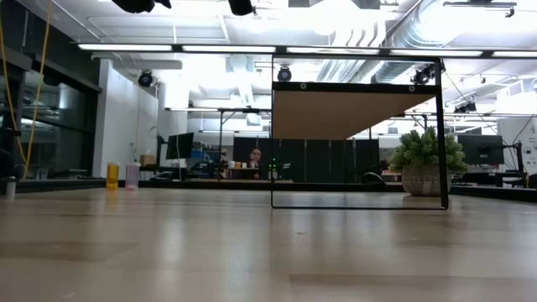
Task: Pick and place medicine bottles onto shelf by color
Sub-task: Put the top yellow pill bottle on the shelf
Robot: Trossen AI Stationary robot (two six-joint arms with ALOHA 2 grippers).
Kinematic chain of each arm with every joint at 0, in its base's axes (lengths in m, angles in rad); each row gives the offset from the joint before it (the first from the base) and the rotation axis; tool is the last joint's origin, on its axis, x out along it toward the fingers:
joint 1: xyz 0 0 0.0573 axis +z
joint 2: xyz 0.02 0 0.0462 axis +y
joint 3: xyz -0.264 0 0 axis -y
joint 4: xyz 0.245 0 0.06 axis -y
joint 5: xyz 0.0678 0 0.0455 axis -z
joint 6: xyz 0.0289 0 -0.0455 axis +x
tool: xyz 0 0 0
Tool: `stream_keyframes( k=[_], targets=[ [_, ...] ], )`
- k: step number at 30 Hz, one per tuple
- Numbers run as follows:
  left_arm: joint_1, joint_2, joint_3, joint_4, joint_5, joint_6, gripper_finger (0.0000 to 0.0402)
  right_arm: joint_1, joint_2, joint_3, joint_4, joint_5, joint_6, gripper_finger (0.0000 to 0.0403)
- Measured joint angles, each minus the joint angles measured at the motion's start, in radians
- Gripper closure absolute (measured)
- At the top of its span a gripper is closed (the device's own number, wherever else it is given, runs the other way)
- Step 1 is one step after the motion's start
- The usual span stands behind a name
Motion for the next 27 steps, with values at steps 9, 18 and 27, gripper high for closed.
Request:
stream_keyframes(
  k=[9,18,27],
  targets=[
    [0.005,0.000,0.000,-0.014,-0.003,0.001,0.0300,0.000,-0.005,0.000,-0.013,-0.050,0.019,0.0221],
    [0.004,0.000,0.000,-0.033,0.002,-0.024,0.0300,0.001,-0.005,0.000,-0.013,-0.055,0.016,0.0231],
    [0.005,0.000,0.000,-0.033,-0.003,-0.023,0.0300,0.001,-0.005,0.000,-0.036,-0.054,0.015,0.0236]
  ],
)
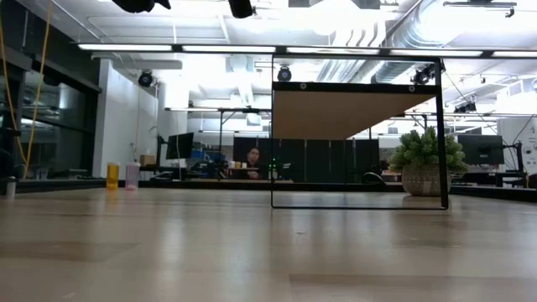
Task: Pick and place medicine bottles onto shelf by color
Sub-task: Put the top yellow pill bottle on the shelf
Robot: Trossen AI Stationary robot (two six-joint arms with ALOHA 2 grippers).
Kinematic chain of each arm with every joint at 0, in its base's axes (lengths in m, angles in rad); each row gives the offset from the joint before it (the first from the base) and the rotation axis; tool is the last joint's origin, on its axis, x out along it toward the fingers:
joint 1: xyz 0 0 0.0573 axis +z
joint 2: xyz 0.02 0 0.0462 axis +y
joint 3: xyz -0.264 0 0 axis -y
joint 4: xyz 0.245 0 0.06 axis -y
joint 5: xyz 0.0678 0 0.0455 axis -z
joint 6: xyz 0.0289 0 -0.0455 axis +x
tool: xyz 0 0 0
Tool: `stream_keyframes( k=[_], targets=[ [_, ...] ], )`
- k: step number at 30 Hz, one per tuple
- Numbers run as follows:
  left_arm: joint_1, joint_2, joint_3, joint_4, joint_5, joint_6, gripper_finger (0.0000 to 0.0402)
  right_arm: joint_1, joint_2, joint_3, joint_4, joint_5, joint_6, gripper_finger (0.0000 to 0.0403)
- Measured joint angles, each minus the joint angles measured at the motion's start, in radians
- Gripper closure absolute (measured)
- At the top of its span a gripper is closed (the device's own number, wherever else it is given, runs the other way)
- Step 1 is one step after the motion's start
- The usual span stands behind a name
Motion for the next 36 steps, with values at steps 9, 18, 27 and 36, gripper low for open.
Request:
stream_keyframes(
  k=[9,18,27,36],
  targets=[
    [0.000,0.000,0.000,-0.026,-0.001,0.000,0.0300,0.000,0.000,0.000,0.000,0.005,0.000,0.0280],
    [0.000,0.000,0.000,-0.026,-0.004,0.000,0.0300,0.000,0.000,0.000,-0.001,0.004,0.000,0.0295],
    [0.027,0.000,0.000,-0.028,-0.003,-0.001,0.0261,0.000,-0.014,0.000,-0.024,0.016,0.003,0.0295],
    [0.122,0.000,0.002,0.078,0.128,0.001,0.0184,0.001,-0.097,0.000,-0.210,0.088,0.004,0.0295]
  ],
)
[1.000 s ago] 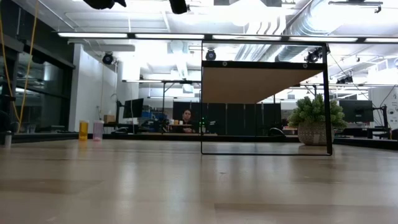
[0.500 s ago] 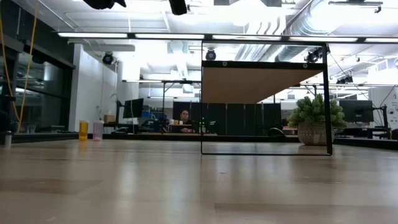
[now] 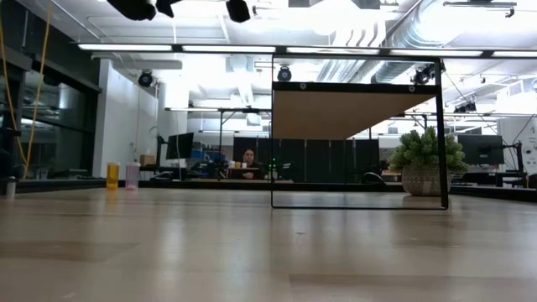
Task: Pick and place medicine bottles onto shelf by color
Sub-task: Put the top yellow pill bottle on the shelf
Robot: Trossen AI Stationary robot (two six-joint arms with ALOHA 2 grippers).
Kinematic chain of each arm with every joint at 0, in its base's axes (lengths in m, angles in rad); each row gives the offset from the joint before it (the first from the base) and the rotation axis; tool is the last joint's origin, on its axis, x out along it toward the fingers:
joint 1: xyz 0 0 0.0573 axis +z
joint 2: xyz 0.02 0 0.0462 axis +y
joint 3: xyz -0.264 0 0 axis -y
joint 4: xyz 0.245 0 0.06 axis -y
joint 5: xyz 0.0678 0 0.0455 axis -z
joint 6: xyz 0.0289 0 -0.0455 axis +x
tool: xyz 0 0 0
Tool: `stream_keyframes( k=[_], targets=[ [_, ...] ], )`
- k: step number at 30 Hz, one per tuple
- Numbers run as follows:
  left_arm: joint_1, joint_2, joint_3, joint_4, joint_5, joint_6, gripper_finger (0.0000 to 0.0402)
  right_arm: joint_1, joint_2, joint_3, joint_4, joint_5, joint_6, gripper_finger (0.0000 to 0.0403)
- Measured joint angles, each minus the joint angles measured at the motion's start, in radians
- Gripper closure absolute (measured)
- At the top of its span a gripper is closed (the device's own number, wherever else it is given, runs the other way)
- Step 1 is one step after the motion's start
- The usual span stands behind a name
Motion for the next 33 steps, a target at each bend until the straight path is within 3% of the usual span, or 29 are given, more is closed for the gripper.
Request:
stream_keyframes(
  k=[5,10,17,25,33],
  targets=[
    [0.119,-0.038,0.073,0.033,0.156,0.007,0.0175,-0.010,-0.005,0.047,-0.185,0.259,0.067,0.0295],
    [0.186,-0.079,0.166,0.010,0.244,0.073,0.0174,-0.109,0.116,0.212,-0.444,0.357,0.152,0.0295],
    [0.172,-0.130,0.192,-0.020,0.279,0.191,0.0174,-0.326,0.375,0.438,-0.790,0.347,0.326,0.0295],
    [0.124,-0.130,0.192,-0.028,0.364,0.149,0.0174,-0.473,0.585,0.476,-0.816,0.267,0.333,0.0295],
    [0.101,-0.129,0.192,-0.048,0.378,0.149,0.0174,-0.517,0.657,0.476,-0.840,0.233,0.348,0.0295]
  ],
)
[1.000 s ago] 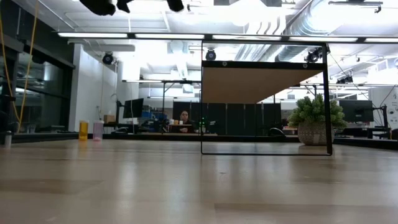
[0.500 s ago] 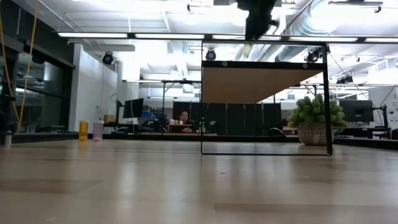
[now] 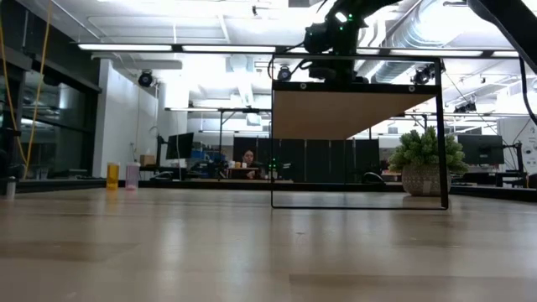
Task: Pick and place medicine bottles onto shelf by color
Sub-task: Put the top yellow pill bottle on the shelf
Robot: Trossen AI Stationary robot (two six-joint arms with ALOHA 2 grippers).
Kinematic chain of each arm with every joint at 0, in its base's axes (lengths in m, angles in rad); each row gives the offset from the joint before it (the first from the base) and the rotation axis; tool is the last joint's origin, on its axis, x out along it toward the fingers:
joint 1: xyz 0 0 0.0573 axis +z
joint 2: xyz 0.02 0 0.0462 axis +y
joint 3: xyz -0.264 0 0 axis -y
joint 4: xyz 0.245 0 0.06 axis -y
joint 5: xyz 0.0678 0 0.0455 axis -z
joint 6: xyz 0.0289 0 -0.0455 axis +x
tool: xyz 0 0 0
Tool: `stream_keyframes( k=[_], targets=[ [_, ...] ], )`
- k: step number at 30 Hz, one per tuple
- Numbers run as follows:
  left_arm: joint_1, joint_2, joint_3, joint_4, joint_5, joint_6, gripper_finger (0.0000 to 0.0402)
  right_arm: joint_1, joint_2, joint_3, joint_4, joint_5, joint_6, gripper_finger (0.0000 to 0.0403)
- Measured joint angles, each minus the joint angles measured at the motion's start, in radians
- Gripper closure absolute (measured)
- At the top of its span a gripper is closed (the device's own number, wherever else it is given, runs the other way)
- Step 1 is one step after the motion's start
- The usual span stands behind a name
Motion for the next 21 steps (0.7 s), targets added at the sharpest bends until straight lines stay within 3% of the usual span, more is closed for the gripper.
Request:
stream_keyframes(
  k=[8,21],
  targets=[
    [0.000,0.000,0.000,-0.014,-0.001,0.006,0.0174,-0.003,0.000,-0.001,0.001,0.047,0.018,0.0295],
    [0.000,0.000,0.000,-0.014,-0.001,0.005,0.0174,-0.024,0.002,-0.003,0.003,-0.025,0.085,0.0294]
  ],
)
